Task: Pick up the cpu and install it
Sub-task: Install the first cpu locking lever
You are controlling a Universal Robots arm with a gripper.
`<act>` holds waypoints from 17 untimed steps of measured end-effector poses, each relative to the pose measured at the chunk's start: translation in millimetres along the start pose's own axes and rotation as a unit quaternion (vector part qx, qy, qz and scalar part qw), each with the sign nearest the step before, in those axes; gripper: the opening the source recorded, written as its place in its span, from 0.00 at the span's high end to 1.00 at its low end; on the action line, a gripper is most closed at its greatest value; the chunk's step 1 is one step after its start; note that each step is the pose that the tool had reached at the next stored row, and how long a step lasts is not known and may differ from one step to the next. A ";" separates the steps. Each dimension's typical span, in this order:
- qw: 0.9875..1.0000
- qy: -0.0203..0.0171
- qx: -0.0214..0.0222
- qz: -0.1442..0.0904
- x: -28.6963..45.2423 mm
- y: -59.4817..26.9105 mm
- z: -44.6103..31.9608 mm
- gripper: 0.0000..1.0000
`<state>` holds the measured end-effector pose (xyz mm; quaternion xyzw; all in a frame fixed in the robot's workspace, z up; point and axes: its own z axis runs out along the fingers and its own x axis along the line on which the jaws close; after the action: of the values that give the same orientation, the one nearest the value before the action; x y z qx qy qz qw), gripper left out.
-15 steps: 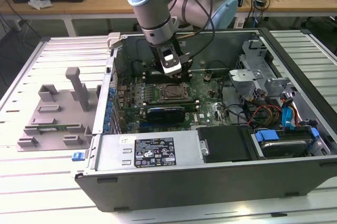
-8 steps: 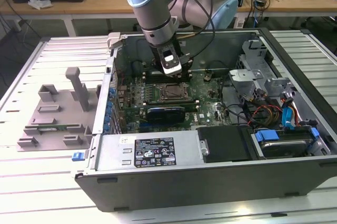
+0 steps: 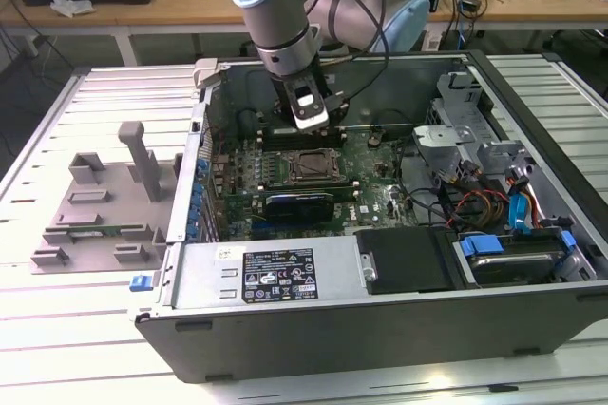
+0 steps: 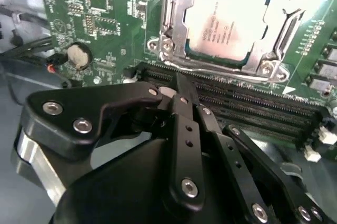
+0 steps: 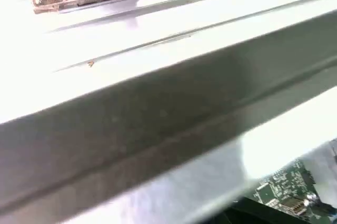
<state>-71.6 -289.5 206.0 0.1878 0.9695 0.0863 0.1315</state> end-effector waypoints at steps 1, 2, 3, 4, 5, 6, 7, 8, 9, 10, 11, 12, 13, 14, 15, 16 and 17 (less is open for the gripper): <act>1.000 0.000 0.000 0.000 -1.3 1.3 -5.7 0.89; 1.000 0.000 0.000 0.000 -2.7 2.6 -11.2 0.89; 1.000 0.000 0.000 0.000 -3.5 3.3 -14.6 0.89; 1.000 0.000 0.001 0.000 -5.0 4.9 -21.3 0.89; 1.000 0.000 0.001 0.000 -6.3 6.2 -26.9 0.89; 1.000 -0.001 0.003 -0.001 -7.1 7.0 -30.5 0.89; 1.000 -0.003 0.008 -0.003 -7.2 7.0 -30.7 0.89; 1.000 -0.008 0.023 -0.007 -7.3 6.8 -30.7 0.89; 0.999 -0.012 0.036 -0.011 -7.4 6.5 -30.7 0.89; 0.999 -0.014 0.043 -0.013 -7.6 6.0 -30.8 0.89; 0.998 -0.016 0.051 -0.015 -8.2 4.6 -31.0 0.89; 0.998 -0.018 0.055 -0.017 -8.8 3.2 -31.2 0.89; 0.998 -0.019 0.059 -0.018 -9.5 1.0 -31.5 0.89; 0.998 -0.020 0.061 -0.018 -10.2 -1.0 -31.7 0.89; 0.998 -0.020 0.062 -0.019 -10.8 -2.9 -32.0 0.89; 0.998 -0.021 0.063 -0.019 -12.1 -6.7 -32.6 0.89; 0.998 -0.021 0.064 -0.019 -12.7 -8.3 -32.8 0.89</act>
<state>-72.5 -305.9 238.2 0.1788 0.9735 0.0174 0.1415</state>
